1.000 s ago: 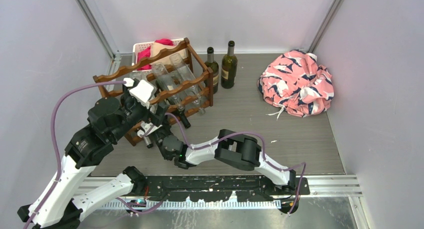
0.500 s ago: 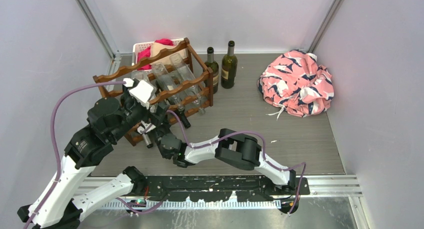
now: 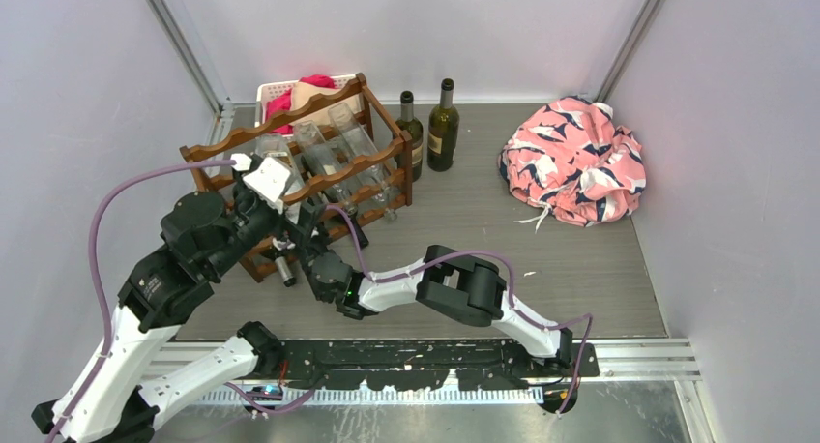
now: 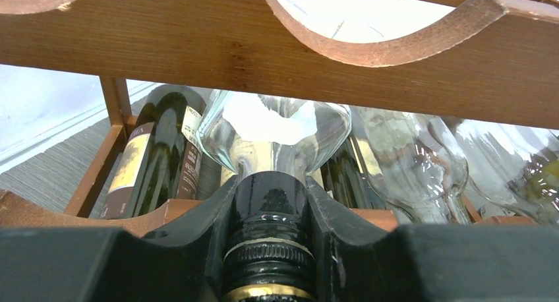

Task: Put the wine bottle on the wine rack
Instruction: Place the wine bottle in the wine rack.

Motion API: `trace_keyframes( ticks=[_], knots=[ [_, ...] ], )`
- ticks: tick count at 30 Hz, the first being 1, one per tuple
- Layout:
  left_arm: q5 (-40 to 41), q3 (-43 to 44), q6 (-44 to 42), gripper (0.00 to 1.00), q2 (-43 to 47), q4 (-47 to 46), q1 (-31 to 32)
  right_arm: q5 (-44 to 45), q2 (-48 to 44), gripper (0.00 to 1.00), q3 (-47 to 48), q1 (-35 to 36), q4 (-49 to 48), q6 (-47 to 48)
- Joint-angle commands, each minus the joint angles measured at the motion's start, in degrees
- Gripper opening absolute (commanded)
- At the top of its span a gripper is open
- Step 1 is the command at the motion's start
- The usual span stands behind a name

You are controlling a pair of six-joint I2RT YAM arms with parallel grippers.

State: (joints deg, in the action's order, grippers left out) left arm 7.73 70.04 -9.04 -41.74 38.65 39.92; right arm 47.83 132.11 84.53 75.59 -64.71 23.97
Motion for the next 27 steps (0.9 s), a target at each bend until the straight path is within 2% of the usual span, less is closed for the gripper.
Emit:
trace_keyframes(
  ticks=[1,16,27],
  knots=[
    [-0.7,2.0,0.8,0.95,0.7,-1.1,-0.4,0.9,-5.4,0.41,1.3,-0.6,-7.3,-1.9],
    [-0.7,1.7,1.0,0.95,1.7,-1.5,-0.4,0.1,-7.4,0.60,-1.8,-0.3,-6.5,-3.4],
    [-2.0,2.7,2.1,0.95,1.7,-1.3,-0.3,-6.1,-13.0,0.74,-8.5,0.9,-8.5,-3.3]
  ],
)
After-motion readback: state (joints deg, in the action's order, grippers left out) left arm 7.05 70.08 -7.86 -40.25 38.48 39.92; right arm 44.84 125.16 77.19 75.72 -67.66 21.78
